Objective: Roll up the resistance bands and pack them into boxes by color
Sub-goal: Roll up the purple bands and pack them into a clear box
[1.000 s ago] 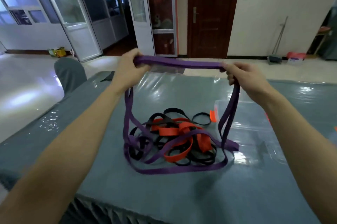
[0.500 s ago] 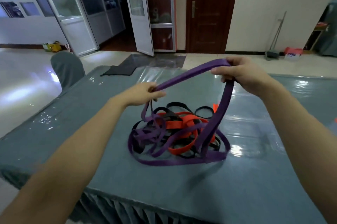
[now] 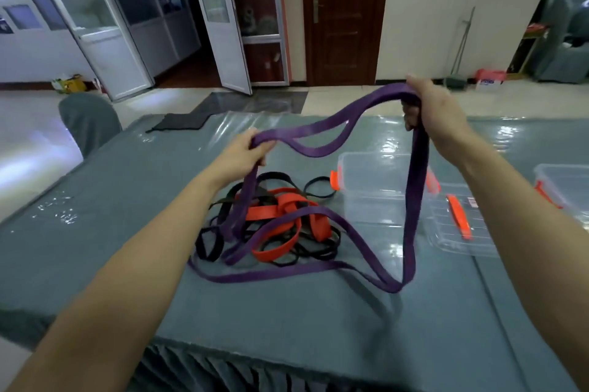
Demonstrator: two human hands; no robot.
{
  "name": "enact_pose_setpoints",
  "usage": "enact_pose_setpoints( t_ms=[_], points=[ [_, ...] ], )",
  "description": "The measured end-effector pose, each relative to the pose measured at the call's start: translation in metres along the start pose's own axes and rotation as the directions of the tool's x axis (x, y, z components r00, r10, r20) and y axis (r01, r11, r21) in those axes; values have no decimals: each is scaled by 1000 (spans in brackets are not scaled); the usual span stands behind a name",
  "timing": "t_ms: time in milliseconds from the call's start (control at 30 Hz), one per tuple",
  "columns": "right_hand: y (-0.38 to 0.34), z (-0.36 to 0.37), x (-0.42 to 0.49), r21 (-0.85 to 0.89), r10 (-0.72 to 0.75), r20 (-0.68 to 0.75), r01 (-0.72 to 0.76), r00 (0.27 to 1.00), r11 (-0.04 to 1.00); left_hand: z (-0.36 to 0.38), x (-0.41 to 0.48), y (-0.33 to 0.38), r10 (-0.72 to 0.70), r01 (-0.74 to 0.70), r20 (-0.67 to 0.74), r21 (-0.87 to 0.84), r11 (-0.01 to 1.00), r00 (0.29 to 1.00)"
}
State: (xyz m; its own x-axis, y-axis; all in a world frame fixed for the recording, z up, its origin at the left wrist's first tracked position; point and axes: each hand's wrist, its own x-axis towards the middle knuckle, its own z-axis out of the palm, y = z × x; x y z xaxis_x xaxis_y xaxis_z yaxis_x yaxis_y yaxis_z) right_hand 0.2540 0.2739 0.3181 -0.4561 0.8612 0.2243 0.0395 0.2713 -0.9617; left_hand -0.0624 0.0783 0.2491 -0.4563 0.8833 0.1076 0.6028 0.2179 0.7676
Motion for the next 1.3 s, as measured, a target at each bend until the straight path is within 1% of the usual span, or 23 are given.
enact_pose_setpoints(
  t_ms=[67, 100, 133, 233, 333, 367, 400, 433, 467, 500, 567, 600, 667, 733, 800, 900, 933, 1000, 1067, 1133, 1200, 1233, 1300],
  points=[
    [2, -16, 6, 4, 22, 35, -23, 999, 1000, -2, 13, 60, 103, -135, -197, -157, 978, 975],
    [3, -28, 9, -7, 10, 36, -10, 999, 1000, 1, 16, 84, 130, -187, -252, -215, 959, 959],
    [3, -41, 11, -1, -12, 31, 12, 999, 1000, 6, 17, 105, 136, -212, -274, -271, 939, 952],
    [1, -81, 17, 76, -71, 20, 69, 997, 995, 24, 12, 147, 93, -193, -249, -414, 890, 964],
    [4, -113, 25, 55, -123, 41, 121, 992, 991, 39, 9, 174, 86, -250, -298, -568, 784, 950],
    [6, -120, 28, 60, -136, 41, 133, 990, 989, 43, 9, 178, 96, -256, -306, -542, 800, 947],
    [8, -125, 30, 60, -134, 43, 132, 990, 989, 46, 8, 180, 96, -230, -302, -450, 863, 949],
    [12, -130, 33, 42, -118, 50, 116, 992, 992, 50, 6, 179, 84, -176, -297, -297, 938, 951],
    [19, -134, 35, -8, -86, 65, 86, 994, 996, 54, 5, 177, 63, -116, -294, -165, 980, 954],
    [27, -137, 36, -87, -44, 84, 52, 995, 995, 58, 4, 172, 47, -69, -298, -64, 996, 953],
    [49, -145, 34, -233, 40, 108, -14, 993, 972, 65, 2, 167, 48, -40, -289, 34, 999, 956],
    [61, -149, 32, -263, 73, 108, -42, 992, 964, 68, 0, 165, 83, -61, -276, 88, 994, 957],
    [81, -156, 26, -294, 110, 112, -73, 988, 953, 70, -1, 161, 190, -127, -239, 255, 958, 952],
    [95, -163, 25, -315, 119, 104, -81, 987, 946, 70, -1, 154, 229, -138, -212, 371, 918, 950],
    [102, -167, 25, -306, 88, 92, -56, 992, 951, 66, -3, 143, 160, -61, -240, 374, 925, 957],
    [107, -160, 22, -279, 27, 147, 16, 989, 960, 60, -10, 127, 20, 37, -278, 198, 980, 961],
    [110, -155, 23, -316, 28, 189, 34, 982, 948, 59, -12, 121, -4, 48, -276, 152, 987, 961],
    [123, -140, 23, -433, 41, 281, 89, 959, 897, 57, -15, 108, -25, 62, -252, 142, 988, 967],
    [138, -125, 23, -527, 80, 342, 120, 936, 842, 54, -19, 97, -27, 67, -185, 213, 975, 982],
    [150, -109, 20, -647, 172, 369, 119, 914, 753, 52, -25, 91, -71, 82, -62, 205, 975, 996],
    [157, -88, 11, -740, 250, 403, 153, 880, 655, 51, -31, 90, -97, 96, 1, 177, 980, 995],
    [157, -74, 6, -722, 255, 437, 167, 863, 671, 50, -33, 91, -91, 88, 9, 160, 983, 996],
    [143, -40, -4, -537, 216, 543, 138, 811, 832, 55, -32, 97, -63, 56, 51, 121, 991, 997]
  ],
)
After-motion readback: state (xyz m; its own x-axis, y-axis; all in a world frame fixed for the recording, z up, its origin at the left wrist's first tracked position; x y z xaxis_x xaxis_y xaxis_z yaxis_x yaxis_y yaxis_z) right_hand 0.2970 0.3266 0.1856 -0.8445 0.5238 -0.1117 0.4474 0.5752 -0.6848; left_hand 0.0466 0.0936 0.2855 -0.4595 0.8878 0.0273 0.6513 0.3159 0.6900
